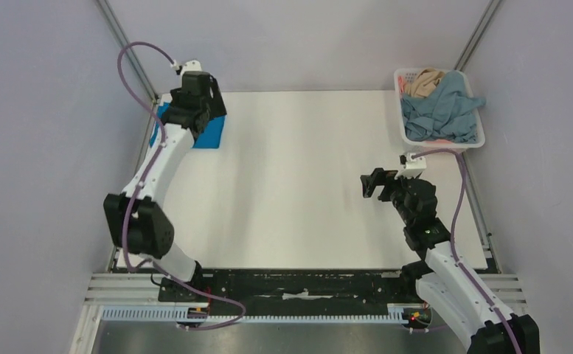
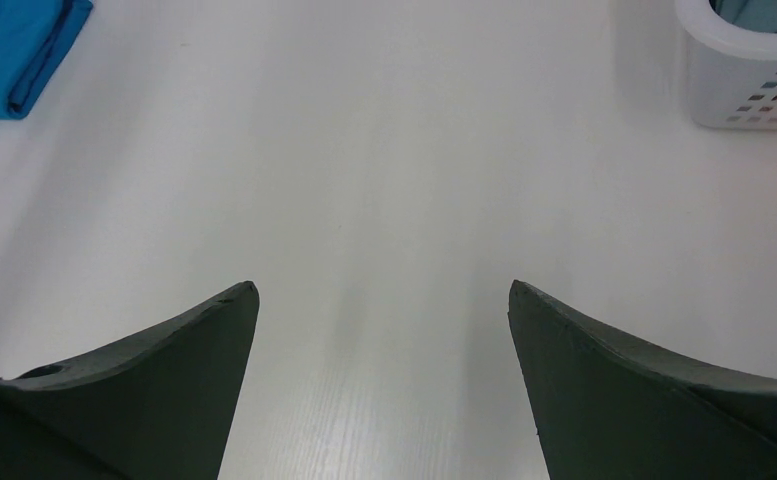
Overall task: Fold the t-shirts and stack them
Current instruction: Reset both arms
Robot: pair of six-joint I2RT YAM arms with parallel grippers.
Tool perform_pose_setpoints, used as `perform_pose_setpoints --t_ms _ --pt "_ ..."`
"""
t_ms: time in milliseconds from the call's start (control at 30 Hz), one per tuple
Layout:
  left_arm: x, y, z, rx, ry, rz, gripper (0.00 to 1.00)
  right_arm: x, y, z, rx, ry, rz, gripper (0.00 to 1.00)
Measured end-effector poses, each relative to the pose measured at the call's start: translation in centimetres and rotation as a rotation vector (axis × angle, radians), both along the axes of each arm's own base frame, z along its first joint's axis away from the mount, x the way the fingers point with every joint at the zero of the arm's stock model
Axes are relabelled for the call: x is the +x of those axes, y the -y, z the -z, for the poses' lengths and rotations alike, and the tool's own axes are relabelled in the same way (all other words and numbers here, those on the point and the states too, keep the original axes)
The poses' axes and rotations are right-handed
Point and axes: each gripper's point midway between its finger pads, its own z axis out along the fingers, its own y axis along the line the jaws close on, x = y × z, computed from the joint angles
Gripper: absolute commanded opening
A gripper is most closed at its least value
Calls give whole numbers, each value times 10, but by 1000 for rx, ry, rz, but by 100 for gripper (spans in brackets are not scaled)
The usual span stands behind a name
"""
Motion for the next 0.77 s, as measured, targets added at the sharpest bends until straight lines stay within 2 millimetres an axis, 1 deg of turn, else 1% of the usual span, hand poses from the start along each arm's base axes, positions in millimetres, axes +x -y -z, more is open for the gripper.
perform_pose_setpoints --t_ms 33,67,100,133,167,233,300,333,367,400,533,600,767 --pt "-20 21 -3 -45 28 44 83 -4 0 0 15 13 0 98" --pt "-39 36 -1 -78 40 81 83 -7 0 0 23 21 0 98" --pt "-62 54 5 -117 74 126 83 -12 1 2 33 28 -1 98" --pt "-86 66 16 -147 69 162 83 -15 1 4 41 32 -1 98" --pt "-117 81 34 -194 68 222 83 -18 2 7 47 33 0 98" --pt "-160 92 63 -250 47 285 83 -23 3 11 57 29 5 98" --pt "-194 85 87 -281 32 282 83 -27 4 13 71 29 13 98" --pt "-206 80 93 -296 39 264 84 -28 4 15 76 28 16 98" --pt "-215 76 95 -313 54 252 84 -29 4 18 83 26 17 98" --pt "-222 73 92 -332 84 247 84 -32 5 23 89 19 19 98" --pt "-235 70 67 -396 225 256 84 -38 6 38 88 -12 23 98" --pt "-237 69 61 -409 256 259 84 -39 7 41 87 -21 26 98" --pt "-238 71 68 -417 229 261 84 -41 7 43 86 -24 28 98"
